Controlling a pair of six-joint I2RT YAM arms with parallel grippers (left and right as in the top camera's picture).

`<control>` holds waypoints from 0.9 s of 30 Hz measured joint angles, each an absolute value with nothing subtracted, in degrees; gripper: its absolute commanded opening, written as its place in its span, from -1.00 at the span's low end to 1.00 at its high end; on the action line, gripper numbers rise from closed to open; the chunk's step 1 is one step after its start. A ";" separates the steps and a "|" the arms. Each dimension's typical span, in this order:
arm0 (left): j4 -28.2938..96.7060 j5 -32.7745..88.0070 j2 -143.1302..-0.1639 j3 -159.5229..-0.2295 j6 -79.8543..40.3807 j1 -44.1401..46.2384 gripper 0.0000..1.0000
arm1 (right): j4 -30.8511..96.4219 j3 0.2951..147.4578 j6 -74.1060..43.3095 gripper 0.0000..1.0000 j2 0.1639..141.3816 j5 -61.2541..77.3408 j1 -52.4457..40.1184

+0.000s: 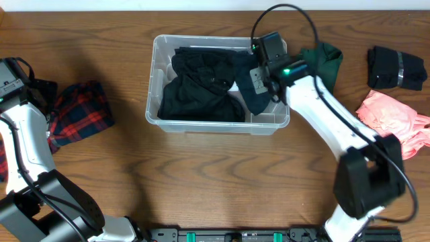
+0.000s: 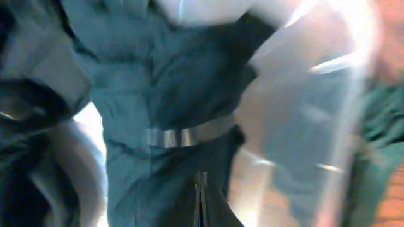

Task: Pack container
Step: 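Lower the dark cloth into the container's right side and release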

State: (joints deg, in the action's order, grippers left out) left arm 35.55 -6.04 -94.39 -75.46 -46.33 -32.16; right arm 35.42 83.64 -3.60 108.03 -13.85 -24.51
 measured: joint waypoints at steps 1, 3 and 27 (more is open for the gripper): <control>35.55 -6.04 -94.39 -75.46 -46.33 -32.16 0.96 | 35.62 83.64 -3.53 -0.98 109.43 -13.63 -24.51; 35.55 -6.04 -94.39 -75.46 -46.33 -32.16 0.96 | 36.53 83.64 -3.38 -0.98 111.33 -13.41 -24.51; 35.55 -6.02 -94.39 -75.46 -46.33 -32.16 0.96 | 36.27 87.35 -2.26 -0.98 114.43 -14.83 -24.60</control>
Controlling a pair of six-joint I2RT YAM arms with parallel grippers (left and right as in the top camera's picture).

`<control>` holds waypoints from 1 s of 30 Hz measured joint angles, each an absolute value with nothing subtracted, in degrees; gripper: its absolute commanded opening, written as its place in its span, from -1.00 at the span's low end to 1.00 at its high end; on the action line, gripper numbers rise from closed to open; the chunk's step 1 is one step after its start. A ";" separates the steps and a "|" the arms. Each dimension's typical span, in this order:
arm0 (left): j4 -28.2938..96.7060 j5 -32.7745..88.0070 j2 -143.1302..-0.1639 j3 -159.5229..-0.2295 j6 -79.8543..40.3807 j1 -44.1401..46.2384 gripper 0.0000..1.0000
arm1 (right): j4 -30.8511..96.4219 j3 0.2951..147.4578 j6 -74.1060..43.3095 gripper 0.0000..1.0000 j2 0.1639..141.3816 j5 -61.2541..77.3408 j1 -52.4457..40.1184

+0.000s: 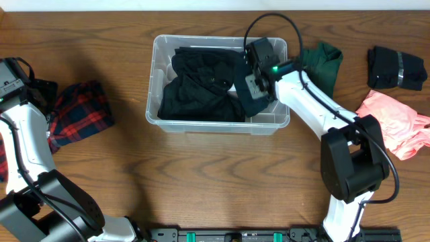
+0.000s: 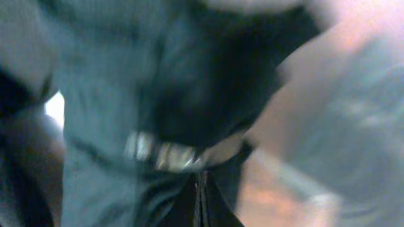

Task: Pack container
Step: 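Lower the dark cloth into the container's right side and release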

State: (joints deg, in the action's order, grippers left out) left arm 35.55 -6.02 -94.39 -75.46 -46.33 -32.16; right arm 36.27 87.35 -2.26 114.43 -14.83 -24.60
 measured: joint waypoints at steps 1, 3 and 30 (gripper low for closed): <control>35.55 -6.04 -94.39 -75.46 -46.33 -32.16 0.96 | 35.33 88.23 -2.11 -0.98 114.21 -15.51 -24.60; 35.55 -6.02 -94.39 -75.46 -46.33 -32.16 0.96 | 32.53 90.00 -1.85 -0.98 113.36 -16.62 -24.60; 35.55 -6.04 -94.39 -75.46 -46.33 -32.16 0.96 | 25.41 91.39 -2.02 0.08 119.90 -13.65 -24.38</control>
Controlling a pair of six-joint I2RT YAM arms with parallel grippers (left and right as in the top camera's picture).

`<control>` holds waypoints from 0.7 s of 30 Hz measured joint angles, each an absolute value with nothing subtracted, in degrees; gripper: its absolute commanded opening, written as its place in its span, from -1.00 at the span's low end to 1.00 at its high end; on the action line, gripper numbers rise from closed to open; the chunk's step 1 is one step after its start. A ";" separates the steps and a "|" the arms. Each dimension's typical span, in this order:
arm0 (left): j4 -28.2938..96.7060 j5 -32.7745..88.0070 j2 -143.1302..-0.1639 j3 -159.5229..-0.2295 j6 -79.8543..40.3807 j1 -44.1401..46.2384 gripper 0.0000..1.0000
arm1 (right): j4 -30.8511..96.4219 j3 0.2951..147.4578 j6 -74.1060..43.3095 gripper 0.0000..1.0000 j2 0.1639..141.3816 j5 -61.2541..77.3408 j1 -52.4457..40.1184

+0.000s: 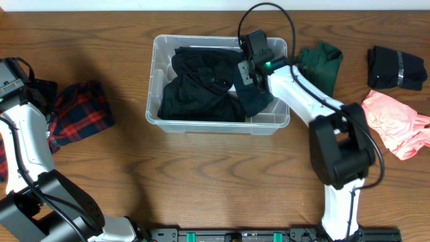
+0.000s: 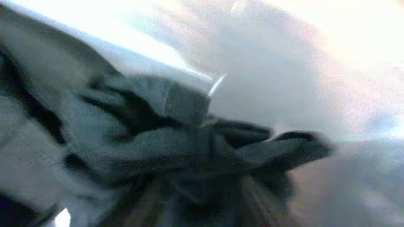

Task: Pack container
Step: 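Lower the dark cloth into the container's right side and release, then move the right gripper to the dark green shirt at top right and grasp it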

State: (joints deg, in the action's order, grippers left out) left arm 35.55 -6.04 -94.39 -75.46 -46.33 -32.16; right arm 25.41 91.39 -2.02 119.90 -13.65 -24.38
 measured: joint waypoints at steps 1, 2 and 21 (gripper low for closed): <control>35.55 -6.02 -94.39 -75.46 -46.33 -32.16 0.96 | 25.58 91.39 -2.15 0.13 118.21 -13.61 -24.38; 35.57 -6.04 -94.39 -75.46 -46.33 -32.16 0.96 | 25.69 91.39 -2.33 0.17 116.88 -13.58 -24.36; 35.55 -6.04 -94.39 -75.46 -46.33 -32.16 0.96 | 42.15 92.51 -8.08 0.83 99.50 -9.32 2.02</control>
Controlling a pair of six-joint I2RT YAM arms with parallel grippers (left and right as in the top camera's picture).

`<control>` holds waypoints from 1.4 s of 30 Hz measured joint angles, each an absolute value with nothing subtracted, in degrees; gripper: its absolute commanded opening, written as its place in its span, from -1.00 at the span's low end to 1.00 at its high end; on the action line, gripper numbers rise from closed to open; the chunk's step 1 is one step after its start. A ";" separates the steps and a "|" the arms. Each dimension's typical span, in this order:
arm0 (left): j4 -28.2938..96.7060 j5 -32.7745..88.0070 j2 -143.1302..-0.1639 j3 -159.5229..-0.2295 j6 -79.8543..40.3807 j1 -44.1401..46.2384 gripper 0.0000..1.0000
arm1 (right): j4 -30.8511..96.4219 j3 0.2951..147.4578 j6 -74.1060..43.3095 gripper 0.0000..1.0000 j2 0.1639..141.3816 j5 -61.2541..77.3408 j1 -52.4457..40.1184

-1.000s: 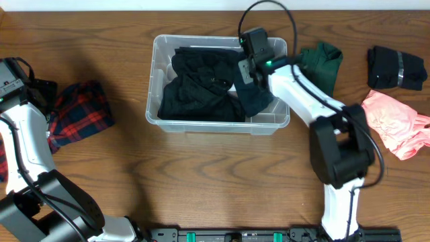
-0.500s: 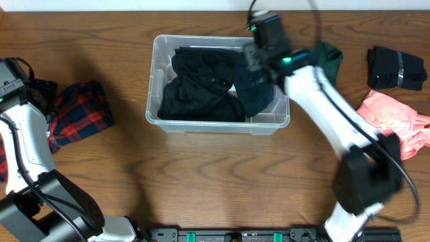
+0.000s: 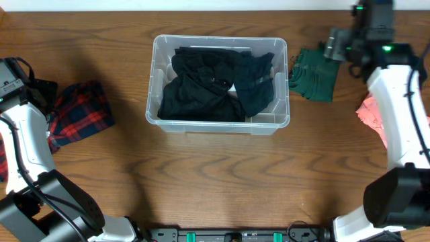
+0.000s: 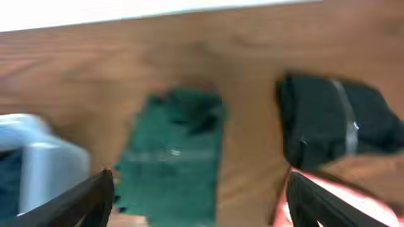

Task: Pack container
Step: 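Move the right gripper to the dark green shirt at top right and grasp it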

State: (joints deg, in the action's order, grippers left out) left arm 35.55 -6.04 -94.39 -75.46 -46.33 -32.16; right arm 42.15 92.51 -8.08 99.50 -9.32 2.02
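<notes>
The clear plastic container stands mid-table with black clothes in it and a dark teal garment at its right end. My right gripper hangs open and empty over the back right of the table, above a folded green garment. A black folded garment and a pink one lie to its right. My left gripper sits at the far left by a red plaid garment; its jaws are not clear.
The container's right corner shows at the left edge of the right wrist view. The right arm runs along the table's right side over the black and pink garments. The table's back edge is close behind the right gripper.
My right gripper was inside the container's right end at the dark teal garment. Now it is outside, open and empty above the green garment. The dark teal garment stays in the container.
My right gripper was shut on the dark teal garment over the container's right rim. It was then further inside with the garment, then at the back of the right end. Now the garment lies in the container and the gripper is open outside, to the right.
</notes>
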 measured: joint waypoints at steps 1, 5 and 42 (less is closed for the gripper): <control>35.55 -6.04 -94.39 -75.46 -46.33 -32.16 0.96 | 42.37 92.51 -8.27 0.90 100.09 -7.81 3.84; 35.57 -6.02 -94.39 -75.46 -46.33 -32.16 0.96 | 42.41 92.51 -8.69 0.98 103.68 -2.70 8.58; 35.55 -6.02 -94.39 -75.46 -46.33 -32.16 0.96 | 35.33 92.20 -3.81 -0.98 126.89 19.09 11.62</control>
